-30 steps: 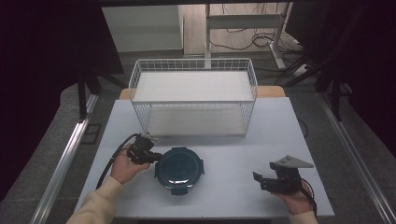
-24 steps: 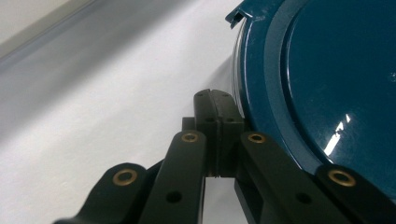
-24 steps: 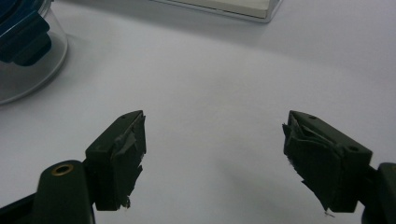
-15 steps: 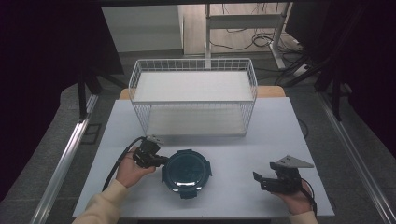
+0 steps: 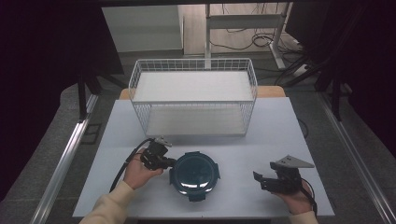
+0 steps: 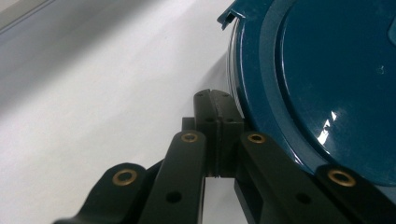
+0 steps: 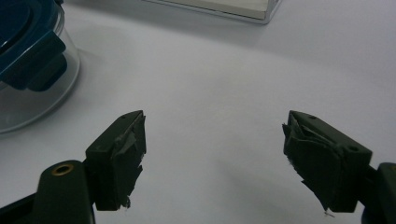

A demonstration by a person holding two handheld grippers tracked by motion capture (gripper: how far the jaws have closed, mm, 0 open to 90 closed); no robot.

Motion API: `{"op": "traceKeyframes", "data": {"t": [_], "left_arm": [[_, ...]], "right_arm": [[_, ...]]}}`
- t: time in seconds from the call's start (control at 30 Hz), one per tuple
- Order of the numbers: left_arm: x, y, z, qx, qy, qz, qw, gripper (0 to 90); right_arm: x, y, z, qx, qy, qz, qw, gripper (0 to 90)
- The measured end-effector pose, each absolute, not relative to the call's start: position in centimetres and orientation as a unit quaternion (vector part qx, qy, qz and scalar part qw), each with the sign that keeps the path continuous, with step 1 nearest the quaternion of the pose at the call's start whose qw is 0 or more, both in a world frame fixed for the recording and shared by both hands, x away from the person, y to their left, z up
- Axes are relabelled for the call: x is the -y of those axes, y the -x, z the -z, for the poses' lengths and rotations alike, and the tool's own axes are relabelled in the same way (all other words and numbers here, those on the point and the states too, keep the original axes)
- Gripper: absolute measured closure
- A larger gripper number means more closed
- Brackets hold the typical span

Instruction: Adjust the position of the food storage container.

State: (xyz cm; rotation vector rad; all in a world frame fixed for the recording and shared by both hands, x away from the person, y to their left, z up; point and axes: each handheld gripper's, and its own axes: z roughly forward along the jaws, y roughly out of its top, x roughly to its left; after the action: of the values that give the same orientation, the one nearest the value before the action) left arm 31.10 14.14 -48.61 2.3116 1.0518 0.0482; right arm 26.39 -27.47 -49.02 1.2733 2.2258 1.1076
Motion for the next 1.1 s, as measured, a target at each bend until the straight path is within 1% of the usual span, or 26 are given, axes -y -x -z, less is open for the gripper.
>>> {"op": "traceKeyframes", "data": {"t": [0.23, 0.4, 0.53, 0.57, 0.7, 0.73, 0.77, 0.83, 0.9, 0.93, 0.97, 1.0, 1.1], "left_arm": [[-12.7, -31.2, 48.6, -0.387, -0.872, -0.014, 0.3, 90.0], [-12.6, -31.5, 48.7, -0.382, -0.872, -0.014, 0.305, 90.0], [-13.2, -31.5, 48.1, -0.391, -0.861, -0.044, 0.321, 90.0], [-13.9, -31.3, 47.4, -0.402, -0.851, -0.053, 0.335, 89.7], [-15.1, -30.6, 46.3, -0.411, -0.837, -0.066, 0.356, 79.8], [-15.4, -30.2, 46.0, -0.413, -0.832, -0.067, 0.364, 79.8], [-15.9, -29.3, 45.4, -0.417, -0.824, -0.072, 0.378, 68.8], [-16.3, -28.4, 45.1, -0.424, -0.815, -0.076, 0.389, 57.4], [-16.5, -27.9, 45.0, -0.428, -0.81, -0.076, 0.394, 47.8], [-16.6, -27.5, 45.0, -0.43, -0.808, -0.075, 0.395, 47.8], [-16.9, -26.7, 45.2, -0.434, -0.804, -0.072, 0.4, 40.7], [-17.1, -26.3, 45.4, -0.436, -0.801, -0.071, 0.404, 37.9], [-17.6, -25.6, 45.8, -0.443, -0.791, -0.062, 0.417, 33.4]], "right_arm": [[27.5, -26.4, 49.0, -0.785, -0.449, -0.391, 0.173, 20.9], [27.6, -26.3, 48.9, -0.783, -0.45, -0.392, 0.173, 20.9], [27.6, -26.3, 48.9, -0.782, -0.45, -0.394, 0.175, 20.9], [27.7, -26.2, 48.8, -0.781, -0.451, -0.395, 0.176, 20.9], [27.7, -26.2, 48.7, -0.78, -0.449, -0.399, 0.176, 21.0], [27.7, -26.2, 48.7, -0.78, -0.449, -0.399, 0.176, 21.0], [27.7, -26.2, 48.7, -0.78, -0.45, -0.398, 0.175, 21.0], [27.6, -26.2, 48.7, -0.78, -0.448, -0.4, 0.176, 21.0], [27.5, -26.2, 48.7, -0.781, -0.446, -0.401, 0.175, 21.0], [27.5, -26.1, 48.7, -0.781, -0.446, -0.402, 0.175, 21.0], [27.3, -26.1, 48.6, -0.781, -0.443, -0.404, 0.174, 21.0], [27.3, -26.1, 48.6, -0.782, -0.442, -0.405, 0.173, 21.0], [27.1, -26.0, 48.5, -0.782, -0.438, -0.408, 0.172, 20.9]]}}
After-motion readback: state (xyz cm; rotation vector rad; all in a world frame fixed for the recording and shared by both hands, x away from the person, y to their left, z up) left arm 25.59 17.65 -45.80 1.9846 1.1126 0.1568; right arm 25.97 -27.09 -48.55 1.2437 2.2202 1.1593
